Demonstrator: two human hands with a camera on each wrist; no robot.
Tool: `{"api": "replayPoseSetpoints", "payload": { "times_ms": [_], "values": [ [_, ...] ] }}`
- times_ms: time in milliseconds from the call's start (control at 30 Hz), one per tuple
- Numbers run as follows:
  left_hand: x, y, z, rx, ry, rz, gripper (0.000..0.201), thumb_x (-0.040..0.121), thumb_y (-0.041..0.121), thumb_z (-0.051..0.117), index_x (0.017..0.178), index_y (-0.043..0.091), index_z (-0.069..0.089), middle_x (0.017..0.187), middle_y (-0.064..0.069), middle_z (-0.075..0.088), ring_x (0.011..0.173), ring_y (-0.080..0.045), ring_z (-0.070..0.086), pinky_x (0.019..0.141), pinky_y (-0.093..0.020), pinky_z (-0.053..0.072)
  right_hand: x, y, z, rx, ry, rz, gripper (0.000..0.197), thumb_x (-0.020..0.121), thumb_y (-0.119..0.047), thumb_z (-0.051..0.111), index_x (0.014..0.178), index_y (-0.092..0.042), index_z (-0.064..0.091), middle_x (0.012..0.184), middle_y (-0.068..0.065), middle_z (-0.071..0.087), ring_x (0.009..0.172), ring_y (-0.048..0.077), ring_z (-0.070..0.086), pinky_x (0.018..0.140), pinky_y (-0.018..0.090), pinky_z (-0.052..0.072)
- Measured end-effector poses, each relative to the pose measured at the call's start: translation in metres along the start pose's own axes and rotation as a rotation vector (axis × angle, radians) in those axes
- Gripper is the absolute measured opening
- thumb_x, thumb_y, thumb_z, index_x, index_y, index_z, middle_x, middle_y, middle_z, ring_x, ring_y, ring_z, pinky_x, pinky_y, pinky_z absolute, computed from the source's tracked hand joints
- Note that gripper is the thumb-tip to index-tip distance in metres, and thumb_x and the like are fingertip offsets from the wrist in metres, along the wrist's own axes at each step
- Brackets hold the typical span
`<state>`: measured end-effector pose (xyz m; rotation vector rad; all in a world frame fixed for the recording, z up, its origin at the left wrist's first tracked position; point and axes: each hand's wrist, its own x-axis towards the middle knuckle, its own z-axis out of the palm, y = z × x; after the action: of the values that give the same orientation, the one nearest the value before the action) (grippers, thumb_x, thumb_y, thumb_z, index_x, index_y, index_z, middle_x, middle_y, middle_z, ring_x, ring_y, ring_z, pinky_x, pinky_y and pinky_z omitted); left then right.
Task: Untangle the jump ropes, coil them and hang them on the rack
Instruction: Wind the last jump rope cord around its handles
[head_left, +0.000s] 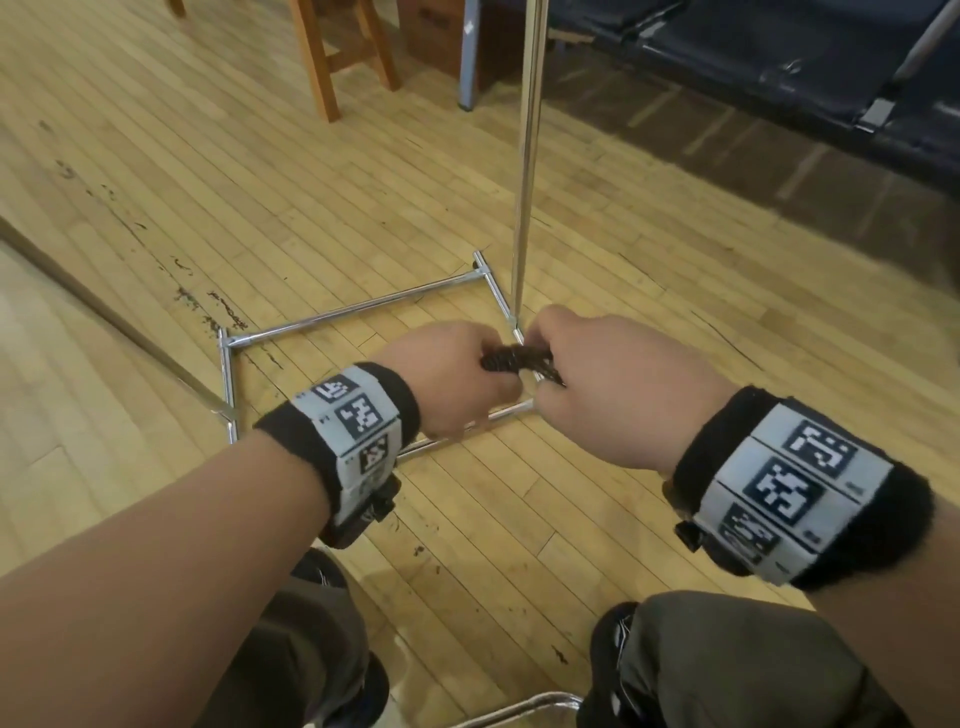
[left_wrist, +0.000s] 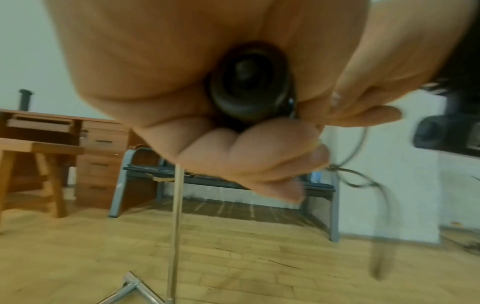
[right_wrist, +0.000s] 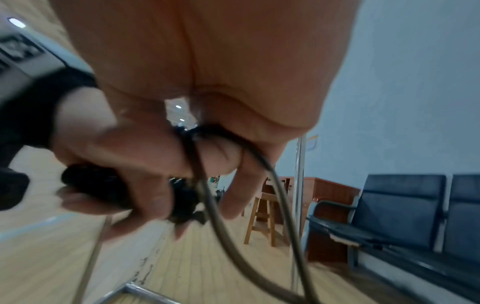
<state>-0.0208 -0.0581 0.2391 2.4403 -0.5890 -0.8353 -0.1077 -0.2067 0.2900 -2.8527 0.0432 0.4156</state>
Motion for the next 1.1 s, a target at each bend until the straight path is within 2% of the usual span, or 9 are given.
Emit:
{"api": "replayPoseSetpoints", "payload": {
  "times_ms": [133, 300, 400, 533, 700, 800, 900, 1000, 1100],
  "values": [
    [0.008, -0.013, -0.015, -0.47, 0.112, 0.033, 0.01, 0.097, 0.032, 0.069, 0.102, 0.023, 0.069, 0.076, 0.0, 0.074, 0.055, -0.016, 0.068, 0.044, -0.026, 0.05, 0.0, 0.002, 0.007, 0.442, -0.102, 0.071, 0.014, 0.107, -0.031, 0.047, 0.113, -0.024, 0.057, 0.077, -0.005, 0.064, 0.059, 0.007, 0.067, 0.056, 0.032, 0.061],
    [-0.002, -0.013, -0.024, -0.832, -0.35, 0.292, 0.007, 0.089, 0.021, 0.074, 0.087, 0.015, 0.071, 0.072, -0.014, 0.064, 0.045, -0.015, 0.054, 0.037, -0.022, 0.042, 0.007, 0.023, 0.02, 0.728, -0.408, 0.07, 0.034, 0.108, -0.038, 0.045, 0.099, -0.013, 0.065, 0.063, 0.002, 0.053, 0.05, 0.013, 0.054, 0.056, 0.03, 0.058],
    [-0.011, -0.003, -0.022, -0.627, -0.543, 0.395, 0.041, 0.086, 0.038, 0.077, 0.093, -0.001, 0.066, 0.08, -0.032, 0.064, 0.044, -0.017, 0.054, 0.04, -0.022, 0.045, 0.015, 0.033, 0.019, 0.629, -0.507, 0.036, 0.029, 0.106, -0.035, 0.053, 0.096, -0.013, 0.068, 0.07, 0.005, 0.059, 0.058, 0.019, 0.059, 0.061, 0.028, 0.059],
    [-0.02, 0.011, -0.001, -0.071, -0.626, 0.257, 0.054, 0.083, 0.068, 0.072, 0.099, 0.017, 0.072, 0.072, -0.007, 0.074, 0.052, -0.018, 0.062, 0.052, -0.025, 0.056, 0.023, 0.035, 0.012, 0.145, -0.425, -0.014, 0.005, 0.095, -0.025, 0.072, 0.099, -0.023, 0.071, 0.094, -0.002, 0.074, 0.09, 0.02, 0.071, 0.086, 0.043, 0.062],
    [-0.008, 0.006, 0.028, 0.378, -0.302, 0.033, 0.046, 0.094, 0.066, 0.059, 0.095, 0.023, 0.073, 0.078, -0.001, 0.079, 0.056, -0.011, 0.068, 0.061, -0.028, 0.064, 0.018, 0.019, -0.003, -0.151, -0.155, -0.068, 0.012, 0.094, -0.035, 0.068, 0.087, -0.025, 0.067, 0.075, -0.006, 0.064, 0.067, 0.009, 0.059, 0.054, 0.024, 0.044],
    [0.004, -0.002, 0.013, 0.118, -0.089, -0.039, 0.035, 0.099, 0.058, 0.059, 0.097, 0.024, 0.067, 0.079, -0.001, 0.077, 0.054, -0.012, 0.071, 0.057, -0.028, 0.063, 0.011, 0.011, -0.004, -0.062, -0.05, -0.062, 0.02, 0.102, -0.032, 0.049, 0.091, -0.021, 0.061, 0.076, -0.003, 0.062, 0.063, 0.01, 0.056, 0.05, 0.024, 0.036],
    [0.008, -0.014, -0.006, -0.339, 0.044, 0.022, 0.022, 0.097, 0.043, 0.072, 0.106, 0.024, 0.064, 0.085, -0.007, 0.076, 0.073, -0.027, 0.079, 0.068, -0.044, 0.067, 0.004, 0.011, 0.004, 0.216, 0.011, -0.007, 0.023, 0.108, -0.034, 0.041, 0.093, -0.026, 0.057, 0.08, -0.006, 0.062, 0.064, 0.006, 0.055, 0.052, 0.023, 0.036],
    [0.006, -0.02, -0.014, -0.617, -0.071, 0.144, 0.021, 0.095, 0.027, 0.076, 0.109, 0.017, 0.064, 0.085, -0.009, 0.072, 0.08, -0.038, 0.077, 0.071, -0.053, 0.065, 0.0, 0.016, 0.014, 0.446, -0.052, -0.004, 0.028, 0.109, -0.037, 0.041, 0.093, -0.024, 0.059, 0.074, -0.006, 0.062, 0.053, 0.002, 0.051, 0.051, 0.023, 0.043],
    [0.004, -0.018, -0.014, -0.755, -0.242, 0.247, 0.013, 0.09, 0.019, 0.075, 0.099, 0.016, 0.067, 0.081, -0.01, 0.064, 0.067, -0.027, 0.066, 0.057, -0.039, 0.06, 0.005, 0.03, 0.018, 0.52, -0.137, -0.024, 0.029, 0.109, -0.037, 0.041, 0.096, -0.019, 0.059, 0.073, -0.003, 0.06, 0.056, 0.006, 0.051, 0.056, 0.028, 0.051]
  ]
}}
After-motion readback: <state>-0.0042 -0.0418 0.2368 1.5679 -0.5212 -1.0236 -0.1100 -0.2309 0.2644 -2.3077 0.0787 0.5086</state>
